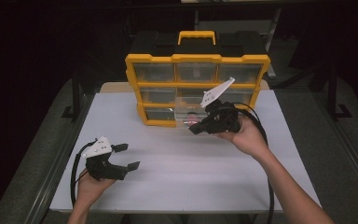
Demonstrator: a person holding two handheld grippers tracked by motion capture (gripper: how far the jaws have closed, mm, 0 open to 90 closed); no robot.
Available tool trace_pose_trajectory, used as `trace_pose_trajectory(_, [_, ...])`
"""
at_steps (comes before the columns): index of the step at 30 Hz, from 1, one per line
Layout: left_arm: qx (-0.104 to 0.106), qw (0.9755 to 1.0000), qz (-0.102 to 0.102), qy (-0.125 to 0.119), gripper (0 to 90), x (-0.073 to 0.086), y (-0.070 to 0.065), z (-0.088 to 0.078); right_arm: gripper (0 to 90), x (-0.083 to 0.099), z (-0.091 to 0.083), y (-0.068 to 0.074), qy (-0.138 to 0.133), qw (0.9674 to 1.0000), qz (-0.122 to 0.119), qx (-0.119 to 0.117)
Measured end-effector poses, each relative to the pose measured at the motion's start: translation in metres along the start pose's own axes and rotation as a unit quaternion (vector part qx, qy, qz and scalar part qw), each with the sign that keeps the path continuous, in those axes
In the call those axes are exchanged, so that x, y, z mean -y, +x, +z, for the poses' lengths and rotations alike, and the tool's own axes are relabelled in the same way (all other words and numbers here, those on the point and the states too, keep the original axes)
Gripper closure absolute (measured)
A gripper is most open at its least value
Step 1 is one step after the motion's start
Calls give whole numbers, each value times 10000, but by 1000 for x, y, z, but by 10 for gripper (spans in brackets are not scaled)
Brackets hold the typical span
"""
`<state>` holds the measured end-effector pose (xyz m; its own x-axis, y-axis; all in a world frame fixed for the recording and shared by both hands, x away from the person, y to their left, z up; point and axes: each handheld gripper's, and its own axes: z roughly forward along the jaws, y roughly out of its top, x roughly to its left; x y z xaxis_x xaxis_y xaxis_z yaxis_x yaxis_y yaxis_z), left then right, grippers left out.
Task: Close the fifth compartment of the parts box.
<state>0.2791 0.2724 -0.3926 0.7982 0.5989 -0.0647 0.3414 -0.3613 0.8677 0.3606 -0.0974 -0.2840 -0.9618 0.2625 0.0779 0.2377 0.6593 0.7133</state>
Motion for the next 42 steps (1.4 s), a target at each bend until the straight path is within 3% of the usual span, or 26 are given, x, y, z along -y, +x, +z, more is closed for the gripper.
trace_pose_trajectory(12, [-23, 10000, 10, -14, 173, 1, 2, -2, 888, -7, 8, -9, 147, 9997, 4, 207])
trace_pose_trajectory(30, [-33, 10000, 68, -30, 173, 0, 2, -4, 889, -13, 8, -15, 218, 9994, 72, 266])
trace_pose_trajectory(42, [-56, 10000, -8, -1, 173, -1, 1, -6, 889, -17, 8, -24, 206, 9991, 151, 343])
